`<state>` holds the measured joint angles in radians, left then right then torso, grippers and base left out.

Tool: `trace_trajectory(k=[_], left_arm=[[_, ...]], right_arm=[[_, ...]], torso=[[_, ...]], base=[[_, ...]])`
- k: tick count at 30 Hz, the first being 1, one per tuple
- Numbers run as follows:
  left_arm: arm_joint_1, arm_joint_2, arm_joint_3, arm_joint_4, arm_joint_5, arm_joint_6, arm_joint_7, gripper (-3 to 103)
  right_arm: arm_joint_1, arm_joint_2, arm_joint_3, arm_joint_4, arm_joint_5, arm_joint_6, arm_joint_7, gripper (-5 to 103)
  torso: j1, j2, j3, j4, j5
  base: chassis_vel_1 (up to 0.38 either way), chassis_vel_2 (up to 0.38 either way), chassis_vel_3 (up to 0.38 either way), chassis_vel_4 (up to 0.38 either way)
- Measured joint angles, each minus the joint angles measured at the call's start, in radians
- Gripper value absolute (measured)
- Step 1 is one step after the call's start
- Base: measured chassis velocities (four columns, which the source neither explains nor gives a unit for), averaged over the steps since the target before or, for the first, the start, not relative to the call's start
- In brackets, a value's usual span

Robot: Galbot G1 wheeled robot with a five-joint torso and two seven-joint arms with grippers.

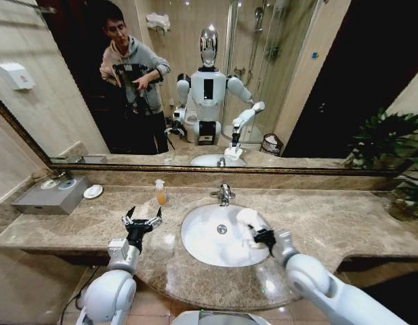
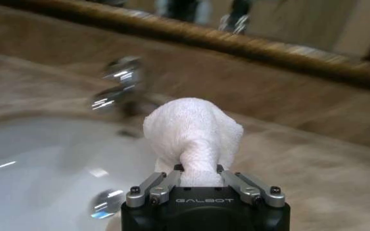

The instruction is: Pick up the towel from the sink counter and wipe the mirror surface.

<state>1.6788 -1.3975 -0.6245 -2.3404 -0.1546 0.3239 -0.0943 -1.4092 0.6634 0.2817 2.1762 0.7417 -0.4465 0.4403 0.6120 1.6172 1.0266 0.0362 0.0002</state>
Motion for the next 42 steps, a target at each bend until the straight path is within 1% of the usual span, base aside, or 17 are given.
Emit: trace_trajectory(k=[1, 2, 3, 6, 9, 14, 16, 19, 20, 21, 24, 31, 36, 38, 39, 41, 42], left_arm=[[0.0, 0.0, 0.0, 0.0, 0.0, 0.0, 0.0, 100], [0.0, 0.0, 0.0, 0.0, 0.0, 0.0, 0.0, 100], [0.0, 0.0, 0.0, 0.0, 0.0, 0.0, 0.0, 100], [0.0, 0.0, 0.0, 0.0, 0.0, 0.0, 0.0, 100], [0.0, 0.0, 0.0, 0.0, 0.0, 0.0, 0.0, 100], [0.0, 0.0, 0.0, 0.0, 0.0, 0.0, 0.0, 100], [0.0, 0.0, 0.0, 0.0, 0.0, 0.0, 0.0, 100], [0.0, 0.0, 0.0, 0.0, 0.0, 0.0, 0.0, 100], [0.0, 0.0, 0.0, 0.0, 0.0, 0.0, 0.0, 100], [0.0, 0.0, 0.0, 0.0, 0.0, 0.0, 0.0, 100], [0.0, 0.0, 0.0, 0.0, 0.0, 0.0, 0.0, 100], [0.0, 0.0, 0.0, 0.0, 0.0, 0.0, 0.0, 100], [0.0, 0.0, 0.0, 0.0, 0.0, 0.0, 0.0, 100], [0.0, 0.0, 0.0, 0.0, 0.0, 0.0, 0.0, 100], [0.0, 0.0, 0.0, 0.0, 0.0, 0.0, 0.0, 100], [0.0, 0.0, 0.0, 0.0, 0.0, 0.0, 0.0, 100], [0.0, 0.0, 0.0, 0.0, 0.0, 0.0, 0.0, 100]], right_arm=[[-0.033, -0.003, 0.084, -0.014, -0.027, 0.014, -0.007, 17], [-0.033, -0.003, 0.084, -0.014, -0.027, 0.014, -0.007, 17], [-0.043, -0.004, 0.113, -0.018, -0.033, 0.017, -0.012, 17], [-0.087, -0.017, 0.241, -0.036, -0.043, 0.007, -0.051, 17], [-0.111, -0.024, 0.28, -0.072, -0.046, 0.008, -0.073, 17], [-0.123, -0.005, 0.29, -0.147, -0.038, 0.026, -0.095, 17], [-0.104, 0.02, 0.284, -0.187, -0.034, 0.036, -0.124, 17], [-0.091, 0.035, 0.277, -0.216, -0.028, 0.041, -0.145, 17], [-0.084, 0.045, 0.27, -0.237, -0.006, 0.049, -0.166, 14], [-0.084, 0.045, 0.27, -0.237, -0.006, 0.049, -0.166, 14], [-0.086, 0.071, 0.264, -0.26, 0.008, 0.075, -0.193, 14], [-0.099, 0.068, 0.271, -0.252, 0.019, 0.066, -0.211, 14], [-0.101, 0.071, 0.269, -0.253, 0.022, 0.064, -0.213, 19], [-0.104, 0.072, 0.268, -0.253, 0.021, 0.064, -0.213, 25], [-0.104, 0.072, 0.268, -0.253, 0.021, 0.064, -0.213, 25], [-0.112, 0.075, 0.273, -0.253, 0.022, 0.065, -0.211, 34], [-0.112, 0.075, 0.273, -0.253, 0.022, 0.065, -0.211, 34]], torso=[[0.0, 0.0, 0.0, -0.0002, 0.0002], [0.0, 0.0, 0.0, -0.0002, 0.0002], [0.0, 0.0, 0.0, -0.0002, 0.0001], [0.0, 0.0, 0.0, -0.0001, -0.0003], [0.0, 0.0, 0.0, -0.0001, -0.0004], [0.0, 0.0, 0.0, -0.0003, 0.0], [0.0, 0.0, 0.0, -0.0003, 0.0001], [0.0, 0.0, 0.0, 0.0, -0.0001], [0.0, 0.0, 0.0, 0.0, -0.0002], [0.0, 0.0, 0.0, 0.0, -0.0002], [0.0, 0.0, 0.0, -0.0002, -0.0001], [0.0, 0.0, 0.0, -0.0001, -0.0003], [0.0, 0.0, 0.0, -0.0002, -0.0002], [0.0, 0.0, 0.0, -0.0002, -0.0003], [0.0, 0.0, 0.0, -0.0002, -0.0003], [0.0, 0.0, 0.0, -0.0002, -0.0002], [0.0, 0.0, 0.0, -0.0002, -0.0002]], base=[[0.0, 0.0, 0.0, 0.0], [0.0, 0.0, 0.0, 0.0], [0.0, 0.0, 0.0, 0.0], [0.0, 0.0, 0.0, 0.0], [0.0, 0.0, 0.0, 0.0], [0.0, 0.0, 0.0, 0.0], [0.0, 0.0, 0.0, 0.0], [0.0, 0.0, 0.0, 0.0], [0.0, 0.0, 0.0, 0.0], [0.0, 0.0, 0.0, 0.0], [0.0, 0.0, 0.0, 0.0], [0.0, 0.0, 0.0, 0.0], [0.0, 0.0, 0.0, 0.0], [0.0, 0.0, 0.0, 0.0], [0.0, 0.0, 0.0, 0.0], [0.0, 0.0, 0.0, 0.0], [0.0, 0.0, 0.0, 0.0]])
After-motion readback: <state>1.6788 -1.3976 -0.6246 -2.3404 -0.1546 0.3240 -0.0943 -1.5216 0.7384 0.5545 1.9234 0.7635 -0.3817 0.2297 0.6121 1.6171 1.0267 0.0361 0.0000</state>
